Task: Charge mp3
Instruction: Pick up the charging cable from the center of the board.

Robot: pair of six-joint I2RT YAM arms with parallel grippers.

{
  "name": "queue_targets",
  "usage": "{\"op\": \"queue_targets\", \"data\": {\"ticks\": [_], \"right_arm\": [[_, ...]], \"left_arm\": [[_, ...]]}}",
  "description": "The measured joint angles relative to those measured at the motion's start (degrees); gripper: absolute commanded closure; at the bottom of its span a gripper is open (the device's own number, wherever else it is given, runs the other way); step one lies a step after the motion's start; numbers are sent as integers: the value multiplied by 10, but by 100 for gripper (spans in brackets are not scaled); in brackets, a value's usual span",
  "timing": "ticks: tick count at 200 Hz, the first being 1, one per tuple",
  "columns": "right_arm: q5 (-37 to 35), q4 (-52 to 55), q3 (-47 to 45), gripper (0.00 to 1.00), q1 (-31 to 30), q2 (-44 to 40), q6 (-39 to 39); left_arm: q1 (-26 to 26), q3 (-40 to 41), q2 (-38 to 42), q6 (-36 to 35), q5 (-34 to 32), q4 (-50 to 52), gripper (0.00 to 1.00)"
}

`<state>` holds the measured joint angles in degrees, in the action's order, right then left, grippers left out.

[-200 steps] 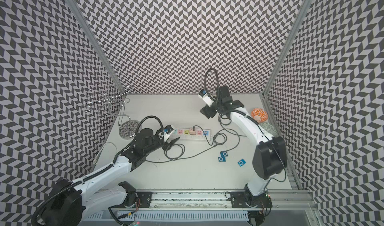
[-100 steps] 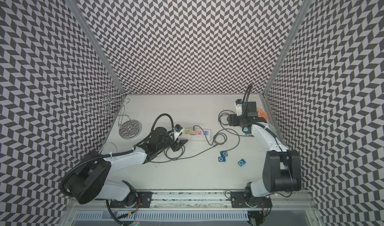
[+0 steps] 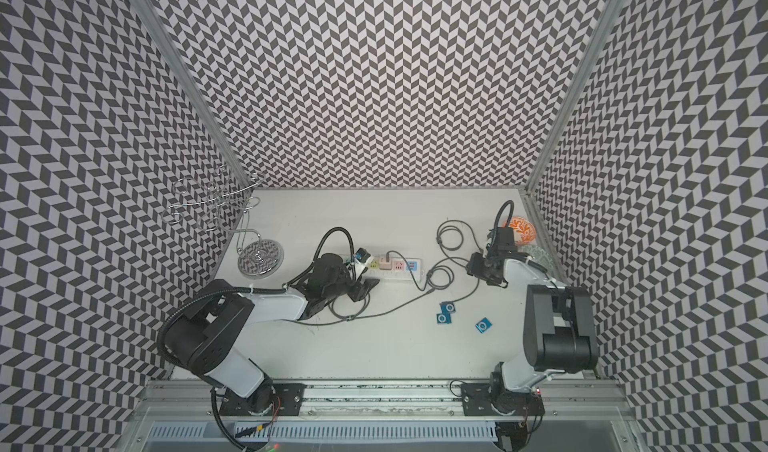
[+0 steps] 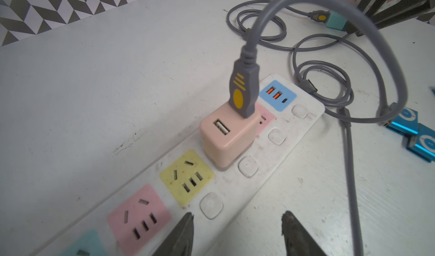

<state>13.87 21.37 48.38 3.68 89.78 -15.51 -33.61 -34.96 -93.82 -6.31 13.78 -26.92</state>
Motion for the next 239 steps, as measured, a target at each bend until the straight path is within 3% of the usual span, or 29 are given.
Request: {"op": "queue_targets", "data": {"ticks": [51, 89, 175, 239], "right_arm": [[-23, -49, -9, 57, 0, 37, 1], [-30, -79, -11, 73, 0, 49, 11], [-30, -104, -22, 100, -33, 47, 43], [12, -57, 25, 100, -47, -33, 58]], "left_arm": [[38, -14, -25, -3, -2, -30, 40], [36, -22, -19, -9, 1, -31, 41], [36, -20, 167, -78, -26, 4, 38], [35, -63, 214, -110, 10, 45, 37]]}}
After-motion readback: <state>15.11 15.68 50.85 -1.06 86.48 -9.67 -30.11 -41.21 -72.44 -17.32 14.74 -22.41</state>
